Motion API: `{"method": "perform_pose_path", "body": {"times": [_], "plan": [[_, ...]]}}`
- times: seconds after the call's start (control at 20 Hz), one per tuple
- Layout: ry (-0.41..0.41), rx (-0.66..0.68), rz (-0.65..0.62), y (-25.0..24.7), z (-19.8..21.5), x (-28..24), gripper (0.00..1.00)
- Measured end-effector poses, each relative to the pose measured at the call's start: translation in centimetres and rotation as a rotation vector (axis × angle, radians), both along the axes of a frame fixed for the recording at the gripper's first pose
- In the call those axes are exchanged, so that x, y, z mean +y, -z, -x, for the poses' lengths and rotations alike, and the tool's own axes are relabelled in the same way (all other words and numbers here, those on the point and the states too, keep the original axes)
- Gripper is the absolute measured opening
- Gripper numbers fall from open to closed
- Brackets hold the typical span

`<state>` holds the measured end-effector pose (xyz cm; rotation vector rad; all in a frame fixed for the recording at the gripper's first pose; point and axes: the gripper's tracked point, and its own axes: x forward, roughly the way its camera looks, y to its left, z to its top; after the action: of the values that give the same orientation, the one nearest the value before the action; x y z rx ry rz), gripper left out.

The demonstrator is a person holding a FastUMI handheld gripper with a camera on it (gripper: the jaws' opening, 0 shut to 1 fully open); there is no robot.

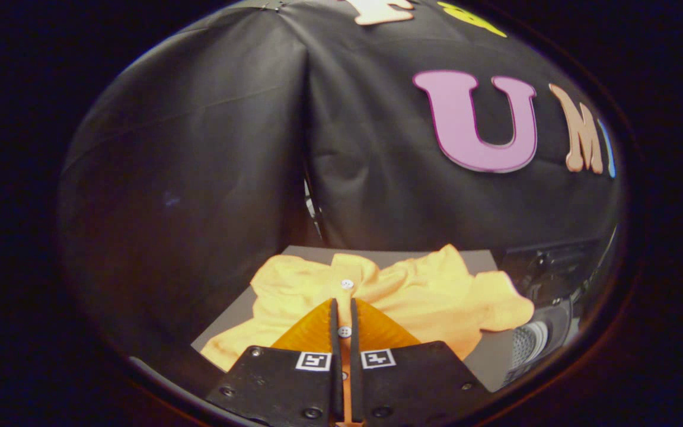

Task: Put the clothes into the washing machine and then close the washing machine lid.

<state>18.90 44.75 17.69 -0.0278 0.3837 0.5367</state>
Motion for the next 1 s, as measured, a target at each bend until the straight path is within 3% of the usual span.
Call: {"method": "perform_pose_path", "body": {"times": [0.35,1.0], "plan": [[0.107,-0.021,-0.193,-7.1,-0.4,-6.3,0.04],[0.286,-0.208,-0.062,-11.3,-3.1,-25.5,0.04]]}}
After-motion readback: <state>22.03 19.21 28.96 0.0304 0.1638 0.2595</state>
